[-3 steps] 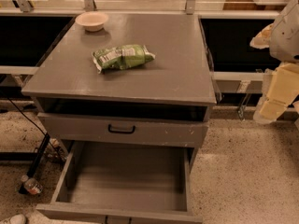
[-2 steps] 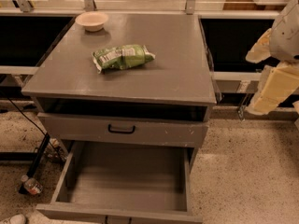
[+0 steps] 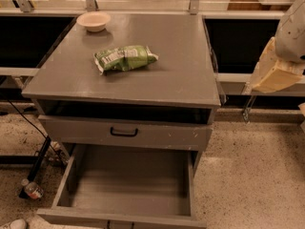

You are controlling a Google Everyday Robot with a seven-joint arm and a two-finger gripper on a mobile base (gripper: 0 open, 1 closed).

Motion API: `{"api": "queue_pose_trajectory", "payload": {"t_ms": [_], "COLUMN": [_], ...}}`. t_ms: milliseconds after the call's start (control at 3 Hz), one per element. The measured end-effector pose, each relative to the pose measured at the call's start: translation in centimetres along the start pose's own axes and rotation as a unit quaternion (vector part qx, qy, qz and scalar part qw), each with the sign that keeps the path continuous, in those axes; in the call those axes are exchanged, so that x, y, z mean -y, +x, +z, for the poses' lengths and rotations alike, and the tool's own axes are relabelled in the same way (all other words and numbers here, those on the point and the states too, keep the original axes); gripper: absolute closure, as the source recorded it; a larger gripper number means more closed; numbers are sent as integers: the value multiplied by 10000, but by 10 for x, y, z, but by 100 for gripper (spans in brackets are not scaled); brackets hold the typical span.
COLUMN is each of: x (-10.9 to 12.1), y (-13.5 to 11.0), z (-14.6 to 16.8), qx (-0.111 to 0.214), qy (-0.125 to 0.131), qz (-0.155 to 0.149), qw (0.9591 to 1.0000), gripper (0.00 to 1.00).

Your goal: Close middle drawer

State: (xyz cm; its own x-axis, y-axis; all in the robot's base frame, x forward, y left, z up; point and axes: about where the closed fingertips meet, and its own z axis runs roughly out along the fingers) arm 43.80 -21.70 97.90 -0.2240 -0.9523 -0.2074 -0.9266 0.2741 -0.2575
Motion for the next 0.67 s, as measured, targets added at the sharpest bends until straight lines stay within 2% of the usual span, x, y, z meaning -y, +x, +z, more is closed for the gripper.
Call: {"api": "queue_pose_trajectory", "payload": {"t_ms": [333,667], "x": [1,-24], "y": [0,-1], "z": [-6,-15], "qx": [-7,191], "qy": [146,437], "qz": [41,229], "qw": [9999,9986], "gripper": [100,100]}}
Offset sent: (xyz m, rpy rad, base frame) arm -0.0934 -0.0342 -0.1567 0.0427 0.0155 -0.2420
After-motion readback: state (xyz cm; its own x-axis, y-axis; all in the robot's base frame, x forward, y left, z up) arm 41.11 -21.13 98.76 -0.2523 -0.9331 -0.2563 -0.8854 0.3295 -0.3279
